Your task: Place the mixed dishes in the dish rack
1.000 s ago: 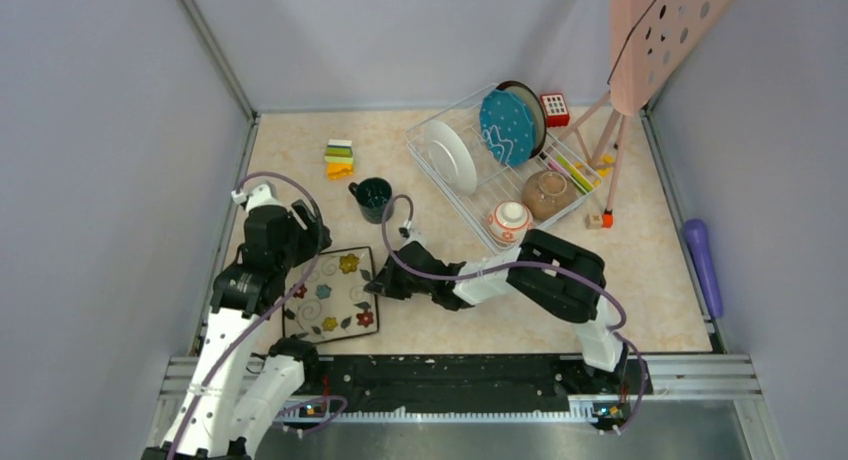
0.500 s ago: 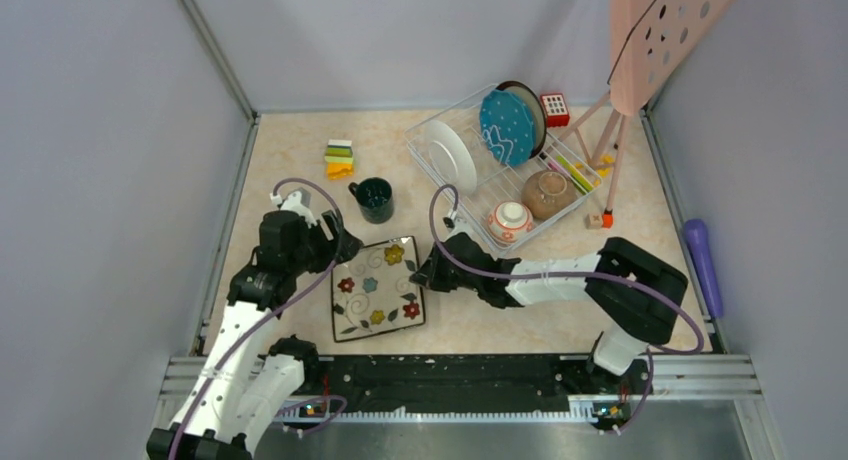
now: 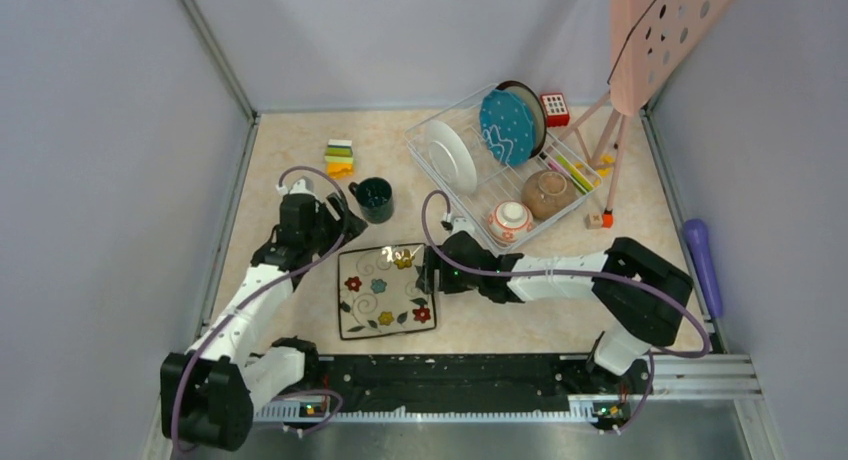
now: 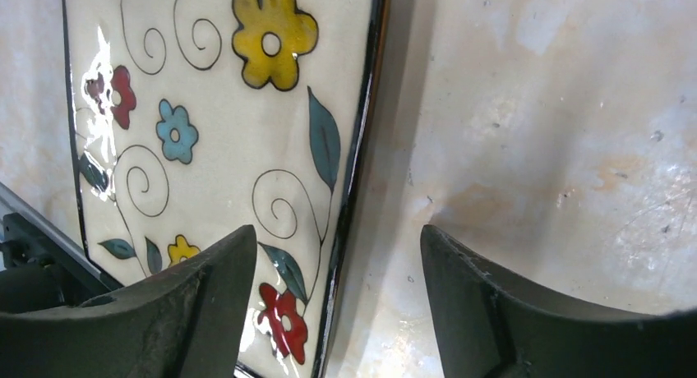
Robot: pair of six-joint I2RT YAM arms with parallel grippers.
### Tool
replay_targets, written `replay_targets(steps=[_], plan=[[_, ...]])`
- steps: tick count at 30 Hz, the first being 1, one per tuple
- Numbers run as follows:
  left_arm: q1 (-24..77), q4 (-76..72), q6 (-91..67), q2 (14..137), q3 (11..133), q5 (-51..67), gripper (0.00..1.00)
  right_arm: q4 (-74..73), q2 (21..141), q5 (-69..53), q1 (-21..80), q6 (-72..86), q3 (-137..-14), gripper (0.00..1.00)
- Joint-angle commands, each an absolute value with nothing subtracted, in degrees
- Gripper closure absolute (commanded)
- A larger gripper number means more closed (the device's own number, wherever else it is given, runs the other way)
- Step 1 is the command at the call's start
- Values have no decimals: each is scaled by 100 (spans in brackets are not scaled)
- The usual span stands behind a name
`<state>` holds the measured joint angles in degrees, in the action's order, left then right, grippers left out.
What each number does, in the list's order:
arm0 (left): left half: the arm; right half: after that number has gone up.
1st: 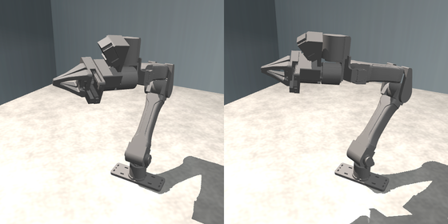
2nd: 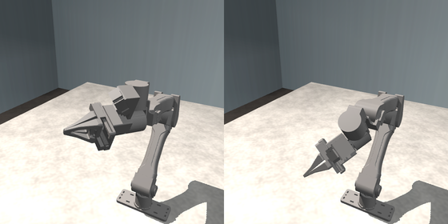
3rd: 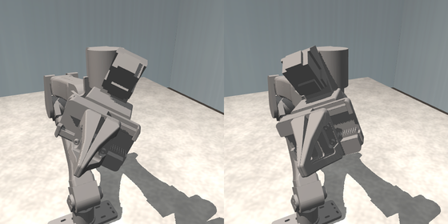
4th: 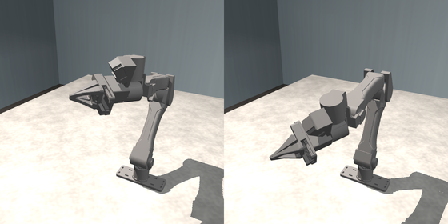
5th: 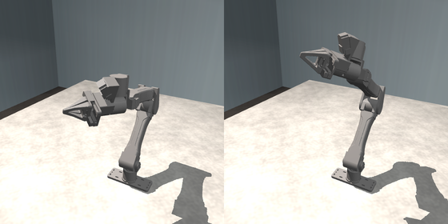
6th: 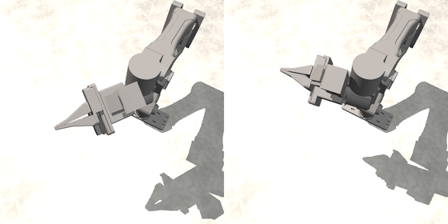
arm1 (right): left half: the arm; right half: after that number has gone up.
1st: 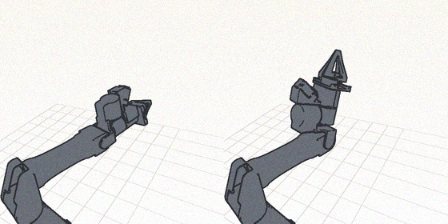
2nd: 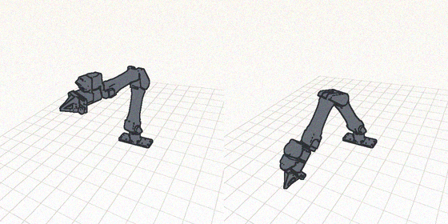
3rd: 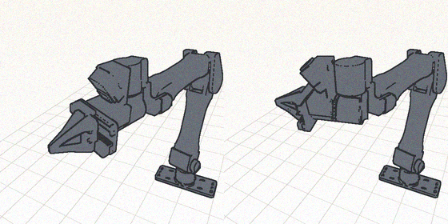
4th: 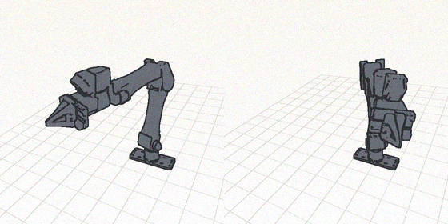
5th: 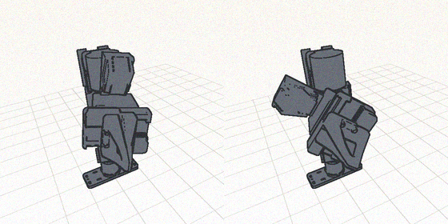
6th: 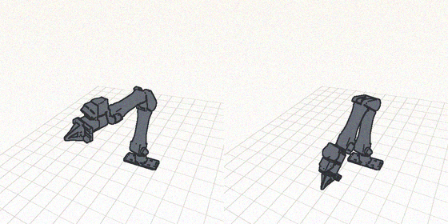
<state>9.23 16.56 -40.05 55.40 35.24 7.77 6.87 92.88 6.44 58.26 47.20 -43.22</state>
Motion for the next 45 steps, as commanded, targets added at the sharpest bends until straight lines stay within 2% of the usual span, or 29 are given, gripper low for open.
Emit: replay_targets(steps=[1,9,15,23,30,32,36,37,41,45], plan=[[896,868,-4440,6263,4121,59,24,419,9165,942,5776,4338,-4764,28],[905,1640,-5084,8084,5724,-245,24,84,8532,1538,5778,4113,-4732,28],[905,2504,-5502,9174,6604,-467,35,18,8242,1876,5768,4110,-4679,28],[931,2445,-5581,9159,6360,-747,38,-98,8036,1978,5697,4061,-4617,29],[975,2095,-5385,9330,5972,-371,42,-42,7985,1964,5669,4045,-4571,29],[975,1961,-5333,9333,5846,-305,54,-39,7947,1986,5663,4036,-4554,29],[969,1793,-5155,9280,5773,-119,95,-38,7857,1974,5656,3971,-4535,29],[967,1819,-5069,9262,5807,-81,100,-43,7830,1960,5645,3946,-4543,29],[929,2091,-4681,9007,6007,-42,100,116,7708,1595,5544,3653,-4586,28],[869,1727,-4354,8517,5811,740,100,321,7523,699,5231,3421,-4554,26]])
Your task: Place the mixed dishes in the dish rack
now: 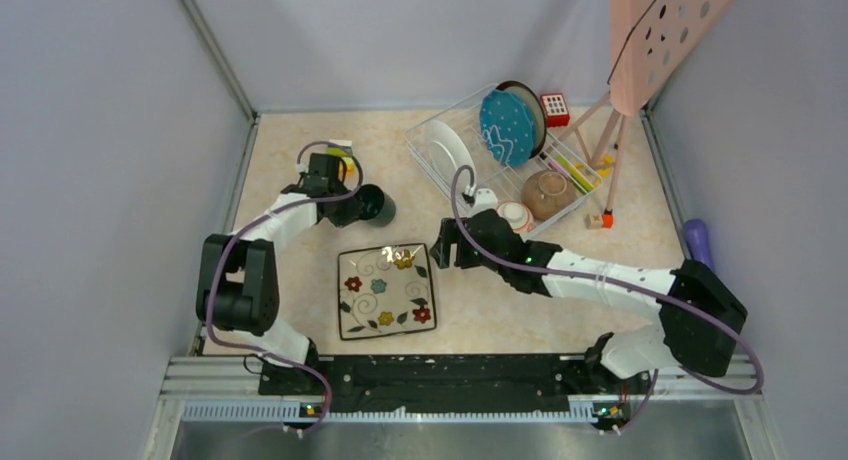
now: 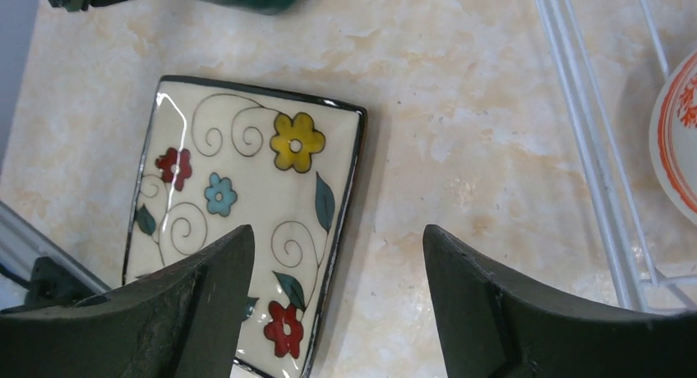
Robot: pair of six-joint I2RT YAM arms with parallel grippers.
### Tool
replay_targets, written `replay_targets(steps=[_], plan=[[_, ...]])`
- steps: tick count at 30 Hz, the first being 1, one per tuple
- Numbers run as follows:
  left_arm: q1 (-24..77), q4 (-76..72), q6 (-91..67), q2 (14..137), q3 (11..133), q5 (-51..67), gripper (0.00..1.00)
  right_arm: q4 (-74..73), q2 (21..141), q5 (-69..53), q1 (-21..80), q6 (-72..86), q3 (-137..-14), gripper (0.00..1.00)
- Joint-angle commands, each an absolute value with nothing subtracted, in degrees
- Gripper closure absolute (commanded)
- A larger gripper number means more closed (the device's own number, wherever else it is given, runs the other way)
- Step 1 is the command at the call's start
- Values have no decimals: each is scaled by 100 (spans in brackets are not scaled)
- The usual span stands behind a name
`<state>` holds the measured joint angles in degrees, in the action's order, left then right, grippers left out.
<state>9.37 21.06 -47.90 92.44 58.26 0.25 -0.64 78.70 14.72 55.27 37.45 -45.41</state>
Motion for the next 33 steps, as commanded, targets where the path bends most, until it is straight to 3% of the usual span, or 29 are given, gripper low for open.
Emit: replay_targets(steps=[1,8,19,33], plan=[[844,1599,-4284,8372,5714,960,100,364,7461,487,5137,3422,-4549,25],[603,843,-4043,7331,5135,2270,100,812,6904,-698,4585,3770,-4491,4],[536,-2952,-6255,6959,4204,5232,100,2463,6701,-1640,4080,5496,-4439,1],[569,-4302,-7261,6847,4055,5937,100,4380,7808,-2861,3603,7716,-4677,1]])
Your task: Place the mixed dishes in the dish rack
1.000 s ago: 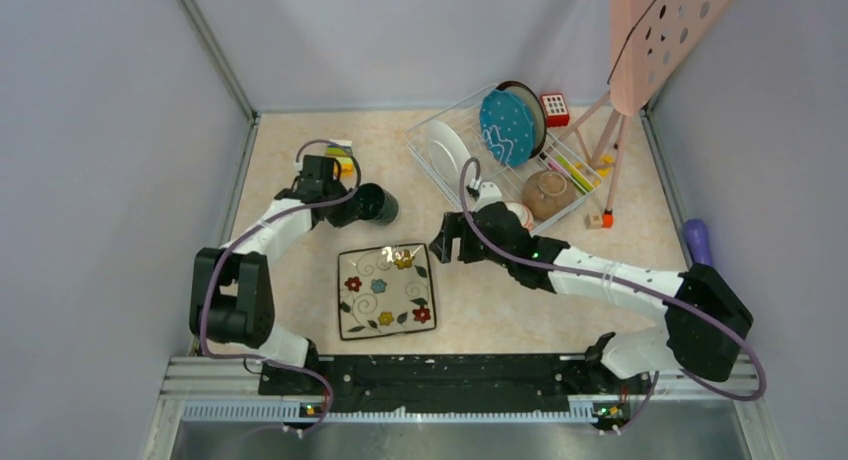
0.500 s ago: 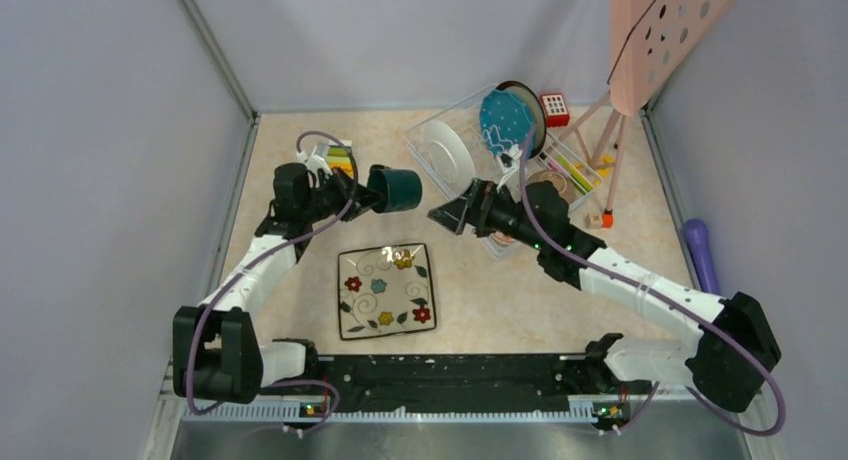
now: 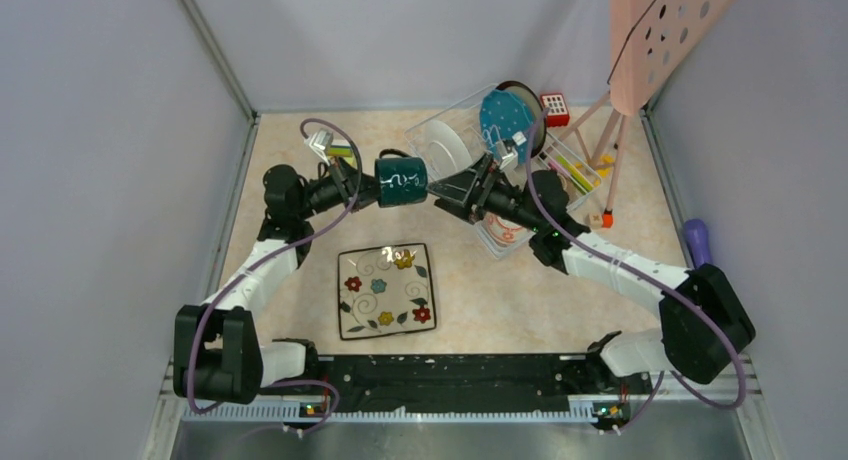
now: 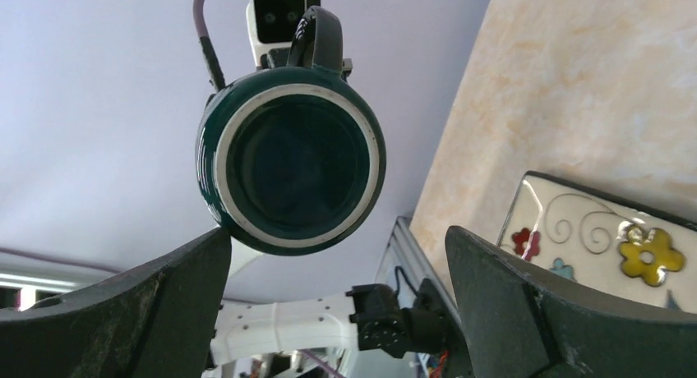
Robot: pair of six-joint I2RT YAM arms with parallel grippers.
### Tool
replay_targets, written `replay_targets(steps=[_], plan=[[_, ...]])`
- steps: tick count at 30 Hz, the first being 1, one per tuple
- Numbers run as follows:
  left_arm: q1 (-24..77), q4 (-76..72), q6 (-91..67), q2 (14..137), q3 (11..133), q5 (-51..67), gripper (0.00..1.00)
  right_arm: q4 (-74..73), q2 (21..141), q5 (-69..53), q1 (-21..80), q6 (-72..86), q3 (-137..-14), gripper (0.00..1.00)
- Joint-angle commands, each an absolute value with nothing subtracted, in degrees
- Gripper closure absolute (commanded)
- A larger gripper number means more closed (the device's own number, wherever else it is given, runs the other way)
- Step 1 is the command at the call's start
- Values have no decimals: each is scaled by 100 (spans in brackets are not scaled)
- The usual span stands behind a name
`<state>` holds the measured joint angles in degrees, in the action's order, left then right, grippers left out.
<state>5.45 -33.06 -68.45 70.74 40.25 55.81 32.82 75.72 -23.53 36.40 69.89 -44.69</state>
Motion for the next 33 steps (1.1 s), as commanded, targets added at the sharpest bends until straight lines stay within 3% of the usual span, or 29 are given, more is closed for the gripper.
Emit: replay_targets(steps=[1,7,18,25,28,33], plan=[[571,-4340,-7308,6847,4048,5967,100,4653,7862,-2910,3604,7823,-4653,1],[580,-4458,-7427,6903,4025,6068,100,5310,8089,-3057,3620,8072,-4724,1],[738,-4667,-7532,7037,4054,6098,100,4947,8468,-3002,3848,7959,-5259,1],[747,-4581,-7441,7105,4096,5994,100,4941,8486,-3063,3920,7952,-5222,18],[747,-4544,-7431,7156,4172,6000,100,4869,8450,-3135,3920,7886,-5200,2],[747,-4544,-7457,7165,4214,6029,100,4956,8419,-3151,3915,7840,-5116,1]])
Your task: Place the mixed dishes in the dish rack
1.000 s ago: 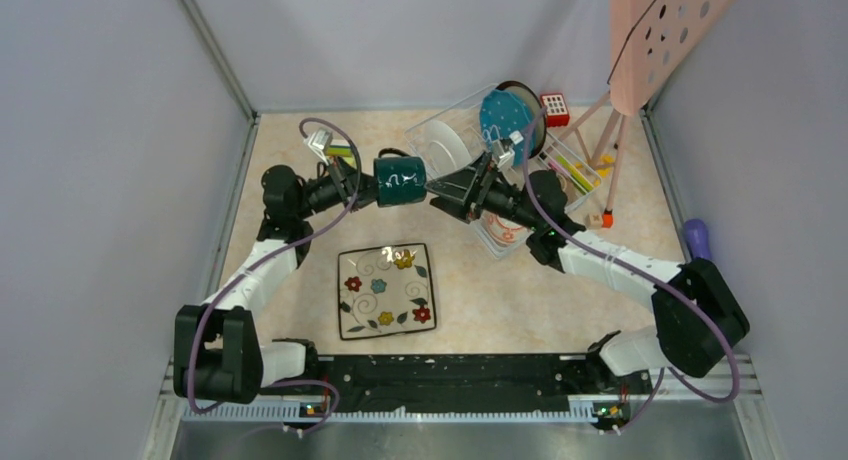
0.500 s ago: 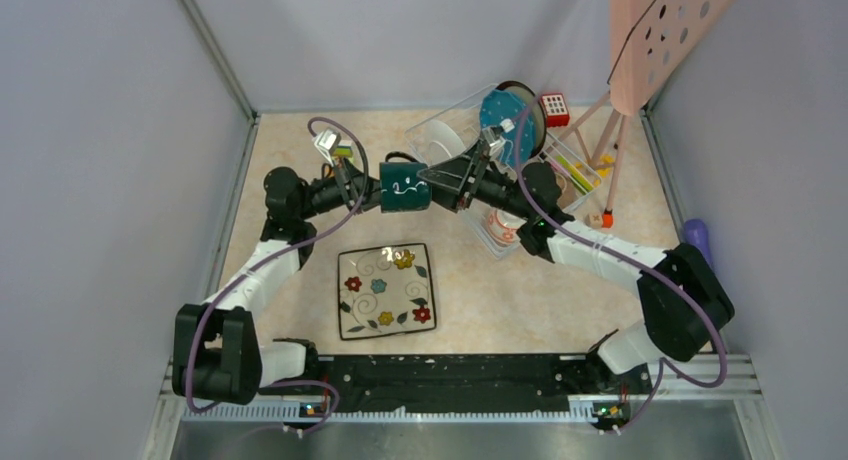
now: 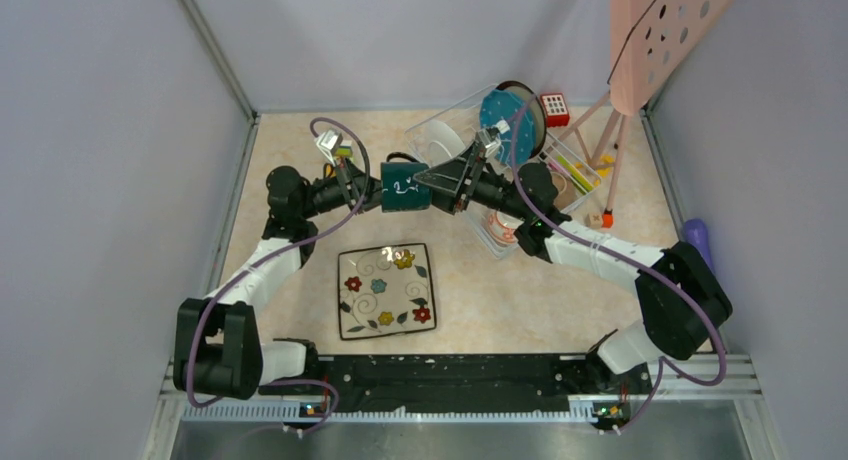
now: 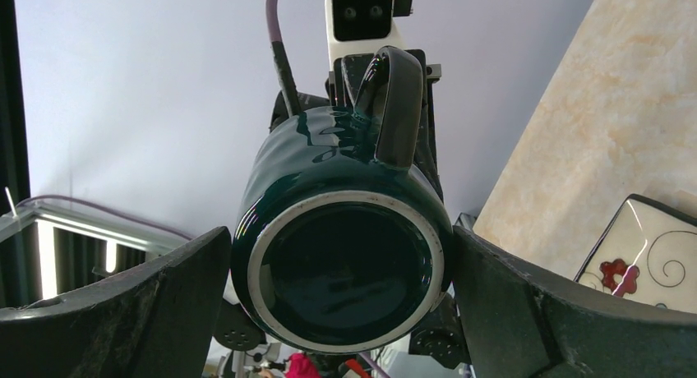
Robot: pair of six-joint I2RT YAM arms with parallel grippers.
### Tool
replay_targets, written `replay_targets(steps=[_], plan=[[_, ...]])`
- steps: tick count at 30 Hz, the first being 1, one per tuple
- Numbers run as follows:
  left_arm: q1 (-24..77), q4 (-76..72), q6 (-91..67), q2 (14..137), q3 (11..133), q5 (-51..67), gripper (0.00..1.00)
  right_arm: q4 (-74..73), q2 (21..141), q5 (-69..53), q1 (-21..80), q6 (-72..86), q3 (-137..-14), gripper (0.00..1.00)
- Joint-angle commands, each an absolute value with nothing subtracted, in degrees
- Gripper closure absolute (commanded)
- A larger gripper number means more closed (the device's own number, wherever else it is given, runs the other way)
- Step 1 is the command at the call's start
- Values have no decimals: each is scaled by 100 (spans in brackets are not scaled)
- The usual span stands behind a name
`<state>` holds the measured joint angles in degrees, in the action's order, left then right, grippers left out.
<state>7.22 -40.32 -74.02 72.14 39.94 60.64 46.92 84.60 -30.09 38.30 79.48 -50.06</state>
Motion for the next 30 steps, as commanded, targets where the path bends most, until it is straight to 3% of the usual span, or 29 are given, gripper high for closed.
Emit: replay_targets(steps=[1,7,11,12,15,17,18,22,30], plan=[[748,-4543,-7466,7162,4210,6029,100,5000,8432,-3181,3919,7839,-5111,1],[748,-4578,-7522,7150,4202,5999,100,5115,8446,-3194,3919,7855,-5022,6],[748,-4596,-7523,7188,4226,5990,100,5287,8471,-3313,3915,7962,-5016,3],[755,-4597,-7523,7205,4238,5984,100,5290,8472,-3333,3919,7968,-5026,9],[756,-4586,-7468,7232,4250,5960,100,5238,8426,-3280,3920,7934,-5019,43],[747,-4350,-7280,7235,4290,5861,91,5094,8350,-3225,3899,7760,-5063,61],[745,-4157,-7111,7238,4328,5776,83,4951,8293,-3188,3876,7667,-5101,65],[755,-2976,-6225,7434,4816,5182,67,4380,8103,-2937,3618,7285,-5278,75],[804,-3208,-6485,8444,5596,4935,57,4695,8297,-2983,2797,7886,-5329,83]])
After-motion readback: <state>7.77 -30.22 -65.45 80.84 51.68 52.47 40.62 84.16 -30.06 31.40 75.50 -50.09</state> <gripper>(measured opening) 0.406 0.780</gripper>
